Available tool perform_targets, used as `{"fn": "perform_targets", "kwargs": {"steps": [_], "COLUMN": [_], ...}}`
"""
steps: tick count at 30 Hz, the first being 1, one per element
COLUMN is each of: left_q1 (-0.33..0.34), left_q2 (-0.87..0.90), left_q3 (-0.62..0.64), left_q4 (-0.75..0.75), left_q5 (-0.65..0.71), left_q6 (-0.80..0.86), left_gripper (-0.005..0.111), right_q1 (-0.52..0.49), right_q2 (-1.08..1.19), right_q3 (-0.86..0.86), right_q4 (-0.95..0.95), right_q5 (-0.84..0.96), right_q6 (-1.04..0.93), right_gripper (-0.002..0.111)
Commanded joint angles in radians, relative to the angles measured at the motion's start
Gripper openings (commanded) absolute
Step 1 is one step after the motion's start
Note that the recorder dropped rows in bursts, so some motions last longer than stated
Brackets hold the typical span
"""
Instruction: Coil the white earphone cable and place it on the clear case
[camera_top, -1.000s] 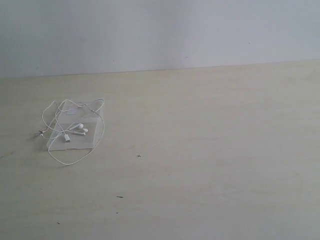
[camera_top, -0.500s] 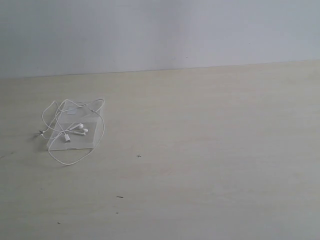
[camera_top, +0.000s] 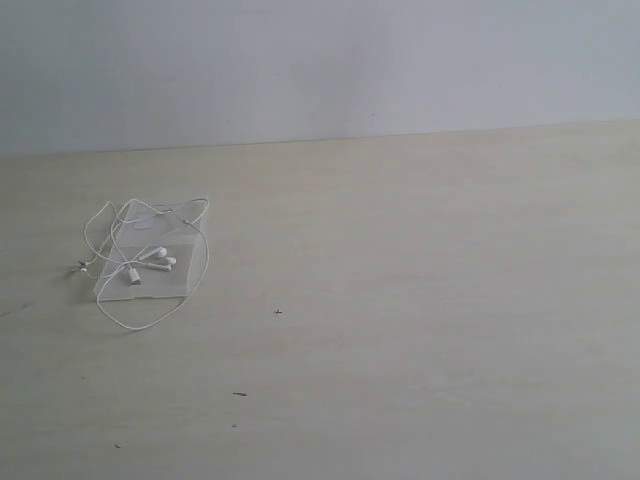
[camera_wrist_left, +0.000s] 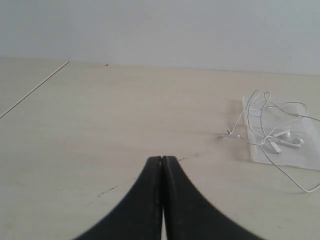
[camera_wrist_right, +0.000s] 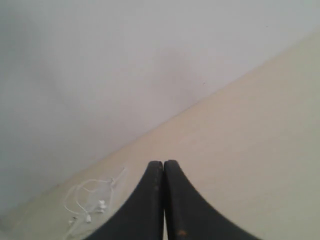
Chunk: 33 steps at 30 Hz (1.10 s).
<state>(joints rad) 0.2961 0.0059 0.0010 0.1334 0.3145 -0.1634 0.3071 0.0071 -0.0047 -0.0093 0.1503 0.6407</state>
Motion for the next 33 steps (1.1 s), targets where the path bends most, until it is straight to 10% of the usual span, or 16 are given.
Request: {"fn": "perform_targets", "kwargs": {"steps": [1,33], "left_q1": [-0.007,-0.007], "left_q2": [-0.006,-0.006], "left_q3": [-0.001,-0.001], "left_q4": [-0.007,-0.007], "left_q5": [-0.004,-0.004], "left_q6": [0.004,0.004], "left_gripper": [0.0,0.0], "right_q1": [-0.005,-0.005], "right_q2": [-0.007,-0.007], "right_q3": [0.005,0.005], "right_q4": [0.041,0.041], "right_q5": [0.022,0.128], "right_q6": [-0.381,-0.431], "right_gripper": [0.0,0.0]}}
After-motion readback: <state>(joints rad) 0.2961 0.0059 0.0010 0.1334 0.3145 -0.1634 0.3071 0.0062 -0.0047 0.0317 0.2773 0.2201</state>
